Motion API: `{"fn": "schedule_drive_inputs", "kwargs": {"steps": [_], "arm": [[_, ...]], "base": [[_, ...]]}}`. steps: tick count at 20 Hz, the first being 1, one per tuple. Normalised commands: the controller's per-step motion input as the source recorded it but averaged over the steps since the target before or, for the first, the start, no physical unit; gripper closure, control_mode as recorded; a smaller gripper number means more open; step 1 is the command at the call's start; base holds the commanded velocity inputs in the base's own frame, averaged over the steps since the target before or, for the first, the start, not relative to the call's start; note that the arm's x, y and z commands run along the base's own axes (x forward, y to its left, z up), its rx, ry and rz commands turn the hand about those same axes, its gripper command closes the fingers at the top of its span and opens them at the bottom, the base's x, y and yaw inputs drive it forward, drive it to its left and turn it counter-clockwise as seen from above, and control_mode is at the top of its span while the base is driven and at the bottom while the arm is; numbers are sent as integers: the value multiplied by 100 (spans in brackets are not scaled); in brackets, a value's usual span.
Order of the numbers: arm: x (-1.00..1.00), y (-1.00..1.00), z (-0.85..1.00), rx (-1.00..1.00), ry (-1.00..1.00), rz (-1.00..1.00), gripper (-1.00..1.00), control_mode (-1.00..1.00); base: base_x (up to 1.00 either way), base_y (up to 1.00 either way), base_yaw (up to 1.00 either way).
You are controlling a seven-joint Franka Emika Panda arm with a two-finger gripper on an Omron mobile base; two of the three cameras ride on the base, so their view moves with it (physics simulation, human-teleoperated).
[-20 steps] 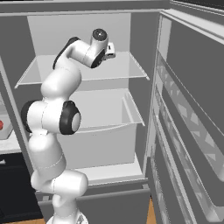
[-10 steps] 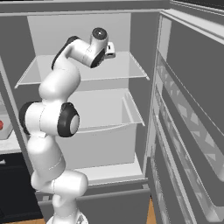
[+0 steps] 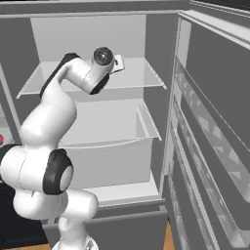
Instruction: Place one sweet potato and one steak in each tupperware on the nearby counter, to pack two identical lunches.
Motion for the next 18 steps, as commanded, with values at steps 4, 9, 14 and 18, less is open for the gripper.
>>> {"fn": "schedule_drive_inputs", "kwargs": {"steps": [4, 9, 14, 18], "arm": [[-100, 4, 38, 0, 35, 0, 100, -100], [-100, 0, 47, 0, 45, -1, 100, -100], [-100, 2, -15, 0, 10, -2, 100, -100], [-100, 11, -67, -2, -6, 0, 100, -100]], "base": [[0, 0, 0], [0, 0, 0], [0, 0, 0], [0, 0, 0]]}}
